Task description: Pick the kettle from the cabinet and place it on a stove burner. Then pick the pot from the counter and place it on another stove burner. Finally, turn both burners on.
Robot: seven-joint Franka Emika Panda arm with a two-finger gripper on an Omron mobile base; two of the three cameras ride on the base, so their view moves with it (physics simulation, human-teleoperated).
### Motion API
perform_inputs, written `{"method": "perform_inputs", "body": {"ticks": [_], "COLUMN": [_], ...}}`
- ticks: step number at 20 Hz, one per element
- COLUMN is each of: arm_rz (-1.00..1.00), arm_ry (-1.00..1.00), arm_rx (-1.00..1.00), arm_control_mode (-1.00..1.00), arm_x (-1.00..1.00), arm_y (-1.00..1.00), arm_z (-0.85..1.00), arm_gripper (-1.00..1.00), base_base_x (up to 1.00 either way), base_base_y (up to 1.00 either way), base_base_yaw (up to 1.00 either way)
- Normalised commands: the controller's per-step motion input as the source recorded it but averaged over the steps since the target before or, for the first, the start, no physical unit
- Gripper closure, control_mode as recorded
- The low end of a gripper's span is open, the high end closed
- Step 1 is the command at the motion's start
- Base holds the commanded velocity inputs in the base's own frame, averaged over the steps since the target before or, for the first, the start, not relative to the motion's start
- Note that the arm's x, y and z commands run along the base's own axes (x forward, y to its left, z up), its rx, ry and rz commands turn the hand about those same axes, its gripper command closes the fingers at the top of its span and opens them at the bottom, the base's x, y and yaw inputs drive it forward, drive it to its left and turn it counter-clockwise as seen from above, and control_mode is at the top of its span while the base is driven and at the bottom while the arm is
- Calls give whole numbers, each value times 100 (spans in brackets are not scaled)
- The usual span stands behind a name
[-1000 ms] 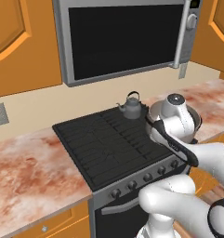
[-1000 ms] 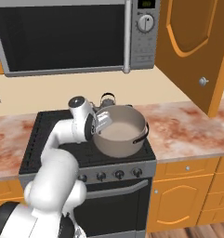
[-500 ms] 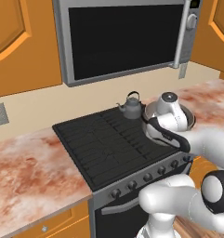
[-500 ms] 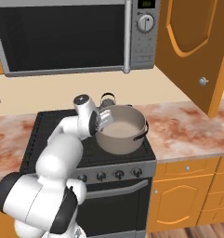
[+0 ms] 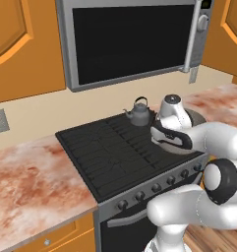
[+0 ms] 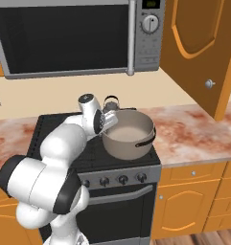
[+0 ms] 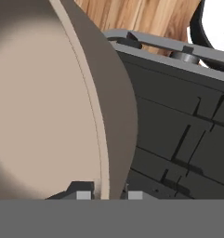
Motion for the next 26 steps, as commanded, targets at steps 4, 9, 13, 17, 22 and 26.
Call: {"method": "perform_inputs", "body": {"ticks": [4,9,13,17,22,26], "arm_rz": [0,1,4,5,7,9], "arm_ry": [0,-1,-5,-10,-9,-5], "arm_rx": [0,0,0,0,0,0], "arm_control_mode": [-100,-100,-100,-100,-100,-100], "arm_x": [4,1,-6,-23,-18,-16], "arm_y": [0,0,0,0,0,0], "arm_z": [-13,-2,1,16,40,42], "arm_gripper": [-100,-100,-100,-100,-100,-100], "base_base_x": [0,0,0,0,0,0], "base_base_y": [0,0,0,0,0,0], "base_base_yaw": [0,0,0,0,0,0]}}
